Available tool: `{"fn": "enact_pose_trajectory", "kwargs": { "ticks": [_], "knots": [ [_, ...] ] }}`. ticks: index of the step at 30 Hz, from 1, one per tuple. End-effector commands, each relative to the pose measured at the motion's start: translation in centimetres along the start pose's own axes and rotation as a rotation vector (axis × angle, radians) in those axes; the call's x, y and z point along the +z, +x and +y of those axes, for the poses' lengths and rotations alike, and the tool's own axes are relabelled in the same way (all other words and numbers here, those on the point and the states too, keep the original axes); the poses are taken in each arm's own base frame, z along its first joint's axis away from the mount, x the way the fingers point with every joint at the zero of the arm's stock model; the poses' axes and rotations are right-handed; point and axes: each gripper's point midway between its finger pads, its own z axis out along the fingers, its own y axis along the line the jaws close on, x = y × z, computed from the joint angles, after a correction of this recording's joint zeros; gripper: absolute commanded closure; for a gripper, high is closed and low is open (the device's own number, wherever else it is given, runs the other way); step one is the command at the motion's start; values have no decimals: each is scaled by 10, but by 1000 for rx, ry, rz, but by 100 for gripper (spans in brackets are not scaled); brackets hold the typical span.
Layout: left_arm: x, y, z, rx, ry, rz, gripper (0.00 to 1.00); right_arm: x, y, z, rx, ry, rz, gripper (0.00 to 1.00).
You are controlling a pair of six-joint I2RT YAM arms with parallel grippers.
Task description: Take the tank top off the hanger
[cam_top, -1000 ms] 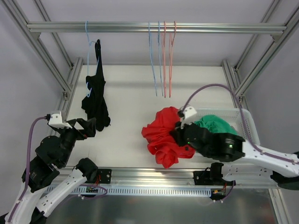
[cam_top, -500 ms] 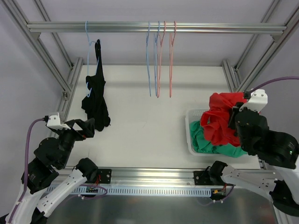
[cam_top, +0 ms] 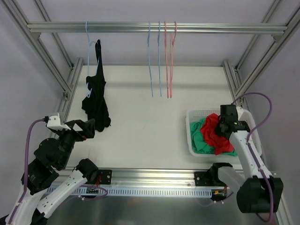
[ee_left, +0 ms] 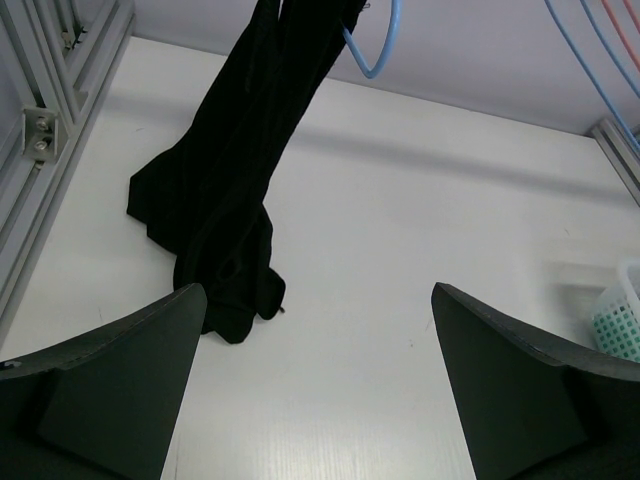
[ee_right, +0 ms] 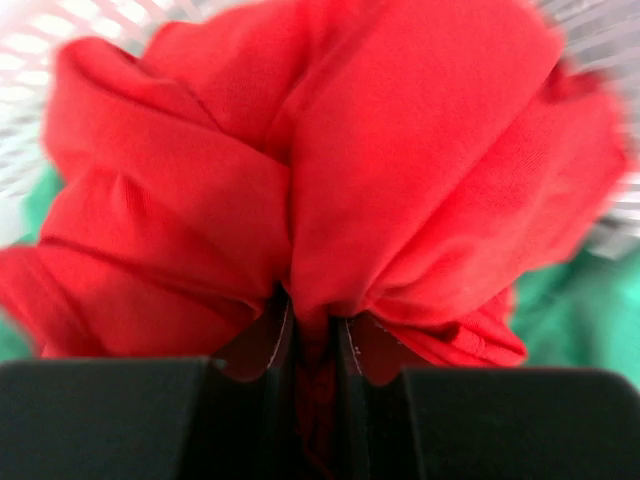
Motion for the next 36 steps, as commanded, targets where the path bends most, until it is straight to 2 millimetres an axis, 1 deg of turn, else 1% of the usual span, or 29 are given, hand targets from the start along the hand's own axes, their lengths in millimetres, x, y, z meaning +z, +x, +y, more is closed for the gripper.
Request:
{"fn": "enact_pose_trajectory", "kwargs": {
  "ticks": [1,2,3,5,7,9,10,11,12,14,15,16,17,18,19,20,21,22,24,25,26,27,28,29,30,32,33,35,36],
  "knots": [
    [0,-7,-5,-23,14,-10,1,44,21,39,120,-139,108,100],
    [0,-8,-7,-25,23,-6,1,49,30,44,130,-159,144,100],
    [-1,-11,-10,-28,36,-8,1,56,38,37,152,-138,165,99],
    [-5,-24,-17,-24,67,-13,1,61,41,35,161,-127,169,93],
    [-11,-44,-18,-35,66,-22,1,60,38,31,172,-119,158,76],
    [-6,-55,-23,-25,41,3,1,48,22,27,196,-139,111,62],
    [-3,-69,-30,-18,38,12,1,41,13,25,202,-140,83,56],
    [0,-76,-32,-9,23,16,1,30,-1,20,206,-147,27,44],
    [-3,-97,-35,-20,23,-12,1,15,-17,17,199,-144,-6,41],
    [15,-102,-45,34,-14,40,1,-6,-40,6,192,-113,-79,30],
    [13,-122,-47,23,-20,10,1,-15,-43,1,161,-99,-81,27],
    [28,-121,-55,64,-41,39,1,-33,-66,-4,166,-92,-143,23],
    [34,-128,-59,77,-51,37,1,-42,-73,-7,159,-87,-161,17],
    [33,-151,-58,70,-81,-8,1,-51,-76,-11,146,-75,-163,13],
    [50,-152,-63,128,-118,14,1,-67,-93,-14,134,-79,-211,8],
    [55,-160,-64,149,-140,11,1,-74,-98,-15,128,-79,-226,1],
    [54,-185,-65,126,-142,-32,1,-82,-100,-18,116,-81,-231,1],
    [70,-185,-72,149,-140,-5,1,-97,-110,-17,100,-108,-265,1],
    [77,-206,-82,121,-73,-18,1,-116,-113,-16,94,-150,-292,1],
    [97,-205,-76,150,-109,8,1,-128,-113,-4,74,-241,-304,1],
    [98,-215,-79,155,-97,1,1,-139,-118,6,63,-316,-346,1],
    [118,-207,-86,181,-78,46,1,-158,-116,14,55,-405,-395,1],
    [126,-208,-82,178,-87,55,1,-174,-109,36,21,-564,-392,1],
    [132,-211,-81,170,-83,57,1,-182,-107,44,6,-625,-412,1],
    [151,-202,-79,159,-92,97,2,-190,-102,49,-9,-680,-416,0],
    [170,-196,-65,143,-95,133,1,-212,-89,63,-53,-820,-421,0],
    [189,-184,-59,143,-101,178,3,-221,-77,74,-85,-916,-391,1],
    [201,-174,-51,125,-85,221,9,-239,-71,82,-109,-1022,-428,1],
    [208,-166,-48,119,-90,245,18,-238,-59,90,-116,-1091,-390,1]
  ]
}}
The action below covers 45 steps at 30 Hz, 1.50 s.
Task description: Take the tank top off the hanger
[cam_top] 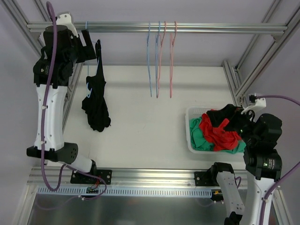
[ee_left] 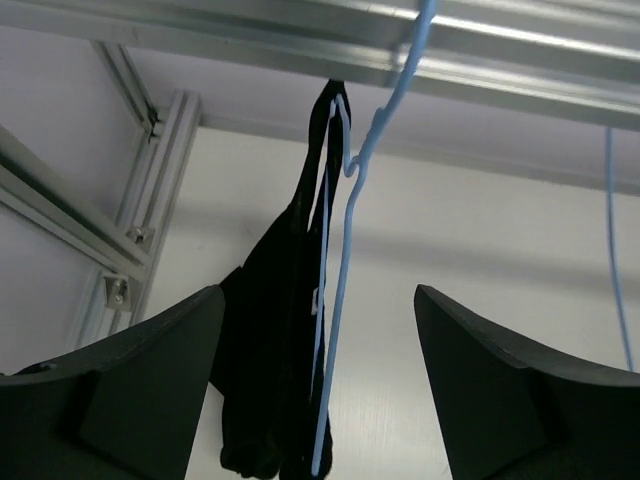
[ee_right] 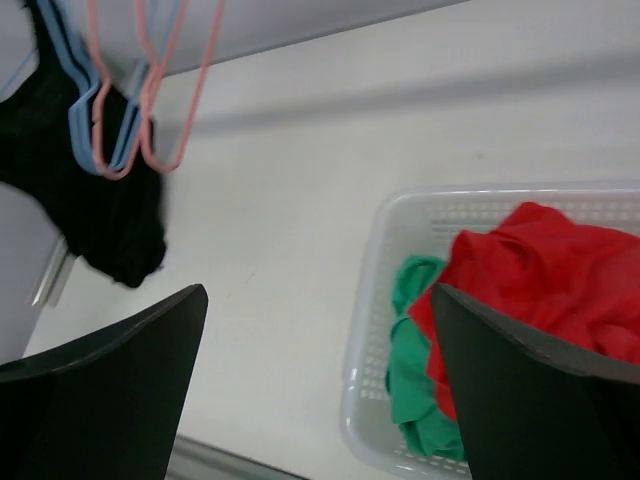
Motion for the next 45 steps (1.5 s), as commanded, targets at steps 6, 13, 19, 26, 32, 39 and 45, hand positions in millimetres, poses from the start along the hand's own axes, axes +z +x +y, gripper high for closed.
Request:
{"fn": "enact_pose_trajectory", "kwargs": {
  "ticks": [6,13,19,26,32,39,45],
  "knots": [
    [35,30,-2,22,80,133,58,2,27,45,12,-332,46,0],
    [44,35,2,24,68,151,94,3,25,43,9,-319,31,1],
    [31,19,-6,-15,116,104,100,3,23,42,9,-309,18,0],
    [-3,-32,-34,-76,277,-77,100,2,21,44,17,-319,-7,1],
    [-21,-25,-43,-104,348,-96,100,2,25,46,15,-338,-1,0],
    [-75,13,-54,-135,482,-102,100,3,34,65,11,-501,42,0],
    [-144,89,-68,-150,687,-19,100,2,42,97,62,-745,67,0]
  ]
}}
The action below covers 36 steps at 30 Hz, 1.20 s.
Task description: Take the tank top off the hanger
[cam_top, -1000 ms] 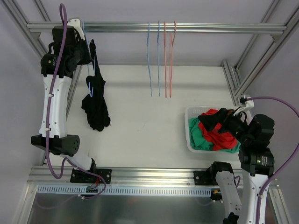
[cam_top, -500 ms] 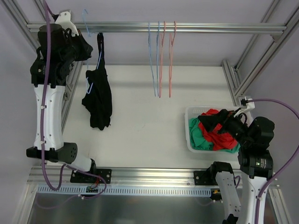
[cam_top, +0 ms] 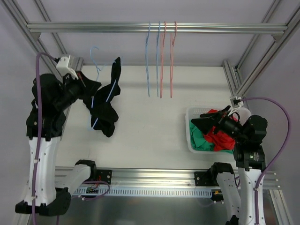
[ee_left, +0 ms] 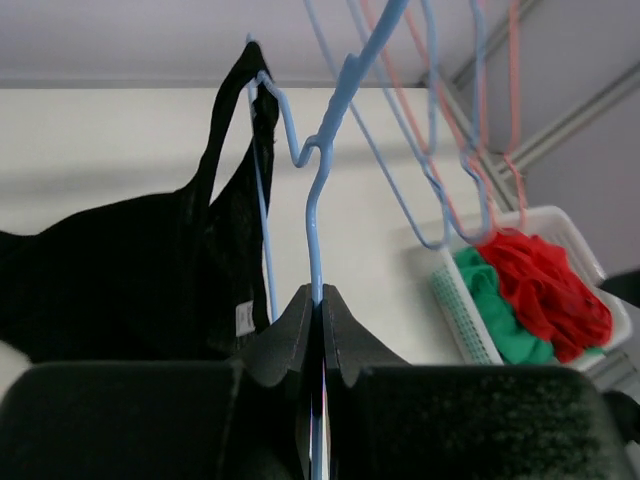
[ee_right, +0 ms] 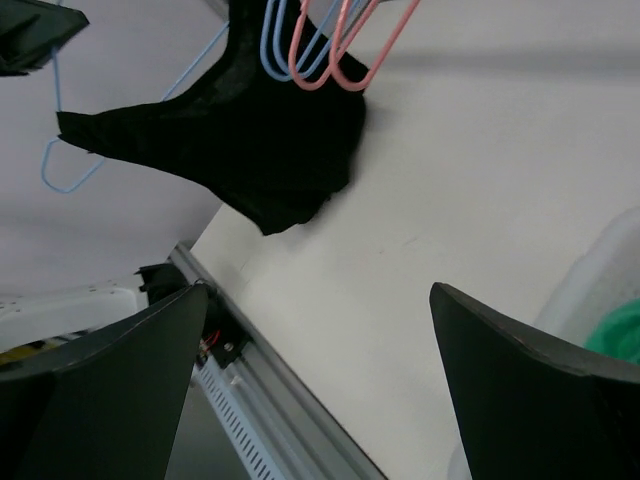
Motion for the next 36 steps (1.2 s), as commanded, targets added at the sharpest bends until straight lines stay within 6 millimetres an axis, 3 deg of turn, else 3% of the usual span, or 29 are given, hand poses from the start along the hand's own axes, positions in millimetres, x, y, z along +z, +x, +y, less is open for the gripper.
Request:
{"fn": "enact_pose_trajectory", "kwargs": {
  "ticks": [1,2,3,4,5,6,8,10,12,13,14,20,21,25,26,29,32,36],
  "knots": [
    [-31,42,-37,-34,218,31,100,8,-6,35,-30,-178,-11,1],
    [-56,50,-49,-19,261,-4,100,12,-3,34,-42,-172,-10,0],
    [-63,62,-51,-22,279,-2,100,18,1,45,-53,-201,10,0],
    [-62,88,-45,-51,280,41,100,27,7,46,-49,-203,46,1],
    [-80,96,-52,-43,304,5,100,33,10,49,-60,-206,60,2],
    [-81,115,-49,-70,312,37,100,40,14,63,-104,-232,74,2],
    [-102,133,-67,-87,413,53,100,62,27,63,-137,-196,122,4],
    [-109,152,-73,-123,474,100,100,82,37,69,-212,-159,113,6],
    [-127,166,-87,-134,564,127,100,107,56,68,-237,-112,119,8],
    [-130,173,-88,-143,580,139,100,118,55,74,-241,-134,68,10],
    [-139,179,-94,-135,620,153,100,131,68,75,-249,-131,83,16],
    [-140,192,-93,-184,637,206,100,170,70,67,-262,-34,18,30],
    [-141,190,-94,-181,643,205,100,177,78,63,-267,-19,42,32],
    [-145,185,-98,-161,655,195,100,188,83,62,-270,-5,62,55],
    [-145,184,-98,-159,652,194,100,188,85,61,-271,-4,67,71],
    [-145,181,-98,-155,651,192,100,181,78,58,-264,14,41,100],
    [-142,182,-96,-153,643,193,100,169,72,59,-260,10,17,100],
    [-143,183,-97,-152,650,201,100,149,55,33,-263,144,-42,100]
  ]
}}
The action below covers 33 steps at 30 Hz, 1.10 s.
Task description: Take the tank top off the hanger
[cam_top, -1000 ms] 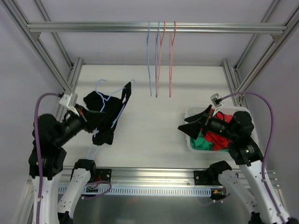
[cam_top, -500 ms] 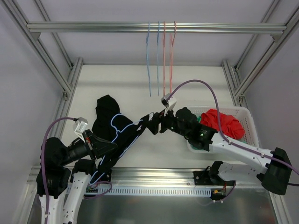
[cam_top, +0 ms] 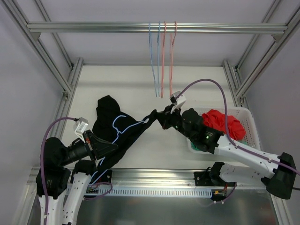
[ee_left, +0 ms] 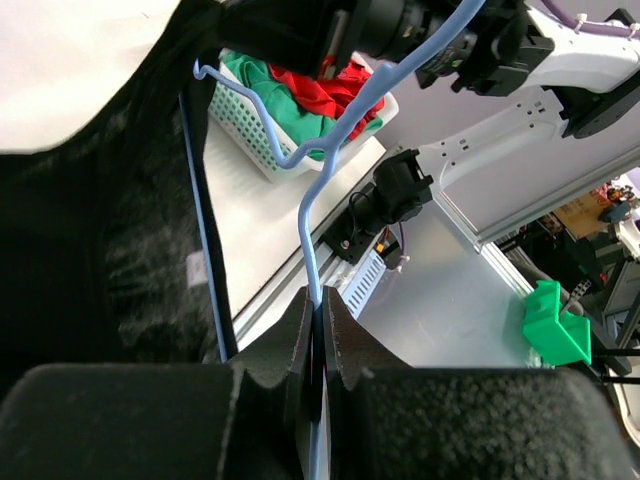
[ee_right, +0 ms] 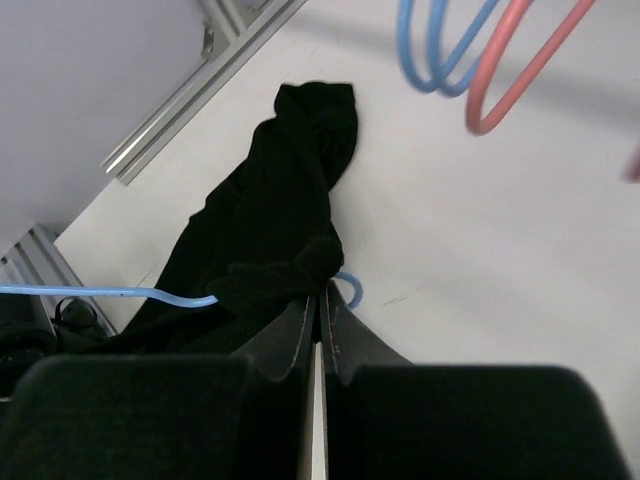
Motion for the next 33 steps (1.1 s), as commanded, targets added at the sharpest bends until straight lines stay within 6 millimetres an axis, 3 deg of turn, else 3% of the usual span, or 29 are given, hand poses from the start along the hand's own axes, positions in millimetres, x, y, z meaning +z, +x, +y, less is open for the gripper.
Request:
{"fn": "enact_pose_trajectory", "kwargs": {
  "ticks": [1,2,5,6,7,9,12,16,17,18,19,20,21,22,23,24,27,28,29,31,33],
  "knots": [
    [-3,-5,-17,31,61,14,100,-23,-36,-31,22,164,-142,100],
    [-4,-4,-21,32,79,25,100,-31,-47,-53,43,247,-181,100],
    [-6,-5,-32,44,126,52,100,-37,-55,-82,76,295,-173,100],
    [-9,-5,-44,59,170,70,100,-35,-52,-87,76,297,-141,100],
    [-10,-7,-49,63,196,89,100,-34,-61,-87,80,269,-134,100],
    [-18,-12,-69,125,252,93,100,-33,-50,-86,67,259,-61,100],
    [-23,-33,-87,200,247,47,100,-38,-52,-59,78,122,-36,100],
    [-18,-89,-95,306,166,-124,100,-64,-70,-14,117,-95,-57,100],
    [-14,-111,-104,342,206,-193,100,-71,-78,-6,137,-127,-76,100],
    [-11,-110,-98,265,200,-183,100,-78,-85,0,146,-151,-94,100],
    [-10,-138,-111,371,254,-294,100,-90,-93,11,150,-206,-115,100],
    [-1,-147,-102,357,276,-333,100,-97,-100,20,168,-245,-133,100],
    [-1,-158,-108,318,320,-386,100,-103,-107,28,173,-281,-150,100],
    [-8,-177,-127,447,409,-507,100,-112,-110,40,176,-348,-149,100],
    [-7,-190,-121,427,425,-591,100,-117,-116,50,177,-398,-164,100],
    [-12,-198,-129,429,469,-638,100,-123,-118,59,191,-443,-161,100],
    [-23,-229,-152,500,577,-779,100,-132,-111,86,171,-573,-101,100],
    [-19,-241,-149,501,590,-804,100,-138,-110,99,155,-618,-83,100],
    [-30,-246,-164,557,638,-856,100,-131,-98,99,148,-607,-28,99],
    [-28,-260,-165,581,638,-905,100,-122,-88,94,99,-533,14,100],
    [-28,-269,-164,650,584,-949,100,-103,-57,77,84,-411,129,100]
  ]
}}
